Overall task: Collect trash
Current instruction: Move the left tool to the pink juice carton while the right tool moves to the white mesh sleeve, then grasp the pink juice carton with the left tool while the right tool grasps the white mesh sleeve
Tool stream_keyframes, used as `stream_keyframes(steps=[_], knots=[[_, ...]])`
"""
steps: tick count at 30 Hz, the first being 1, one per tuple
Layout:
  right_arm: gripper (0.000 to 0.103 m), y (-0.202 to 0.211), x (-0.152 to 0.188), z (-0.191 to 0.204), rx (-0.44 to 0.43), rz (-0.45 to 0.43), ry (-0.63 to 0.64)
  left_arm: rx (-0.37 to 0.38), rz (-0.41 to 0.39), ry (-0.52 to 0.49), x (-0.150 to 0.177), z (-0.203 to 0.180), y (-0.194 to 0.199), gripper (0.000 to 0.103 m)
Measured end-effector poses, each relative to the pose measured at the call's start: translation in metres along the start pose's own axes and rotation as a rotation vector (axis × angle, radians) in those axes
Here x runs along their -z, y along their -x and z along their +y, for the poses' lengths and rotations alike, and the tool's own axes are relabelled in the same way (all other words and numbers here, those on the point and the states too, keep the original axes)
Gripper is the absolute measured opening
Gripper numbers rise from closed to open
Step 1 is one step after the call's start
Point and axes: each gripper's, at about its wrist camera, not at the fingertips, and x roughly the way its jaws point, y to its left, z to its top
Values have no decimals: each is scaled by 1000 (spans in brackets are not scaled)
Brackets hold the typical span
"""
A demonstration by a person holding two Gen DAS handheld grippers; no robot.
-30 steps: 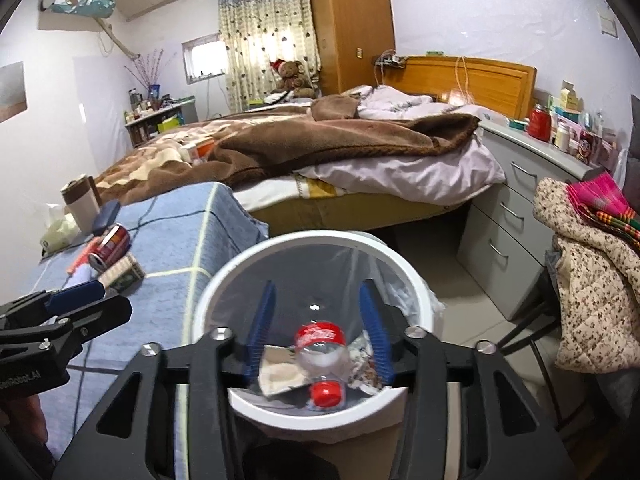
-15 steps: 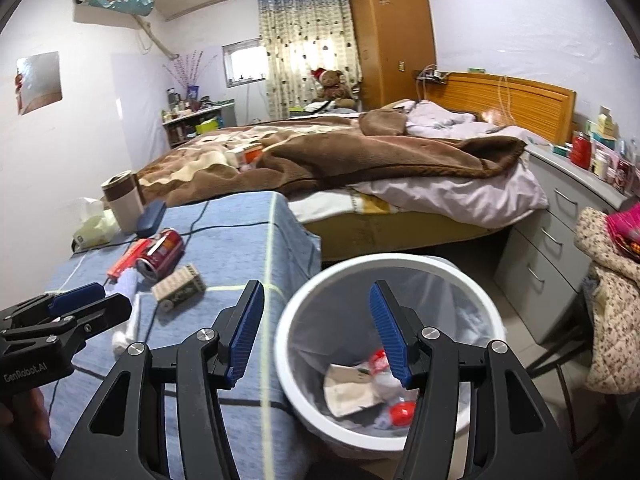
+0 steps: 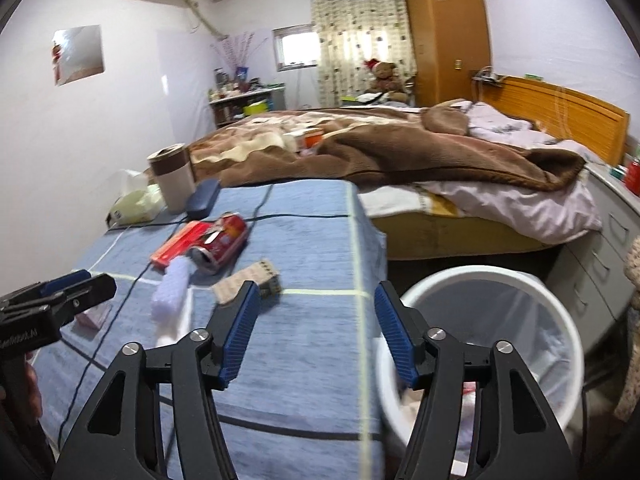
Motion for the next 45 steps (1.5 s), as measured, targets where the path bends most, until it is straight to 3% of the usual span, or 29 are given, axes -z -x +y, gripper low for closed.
stream_keyframes(steps=[13,20,25,33,45], knots=[[65,-42,10,53,-112,122,55,-166,61,95,16,93,-9,74],[65,-64,0,79,-145,147,71,-219,104,133,24,135,-19,75],[65,-79,-2,94,-156,170,90,-248,94,114,24,146,-20,82],[65,-93,-3,109,-159,200,118,-271,125,141,25,169,-27,82],[65,-101,-2,117,-142,214,153,-305,109,173,29,190,-26,82]])
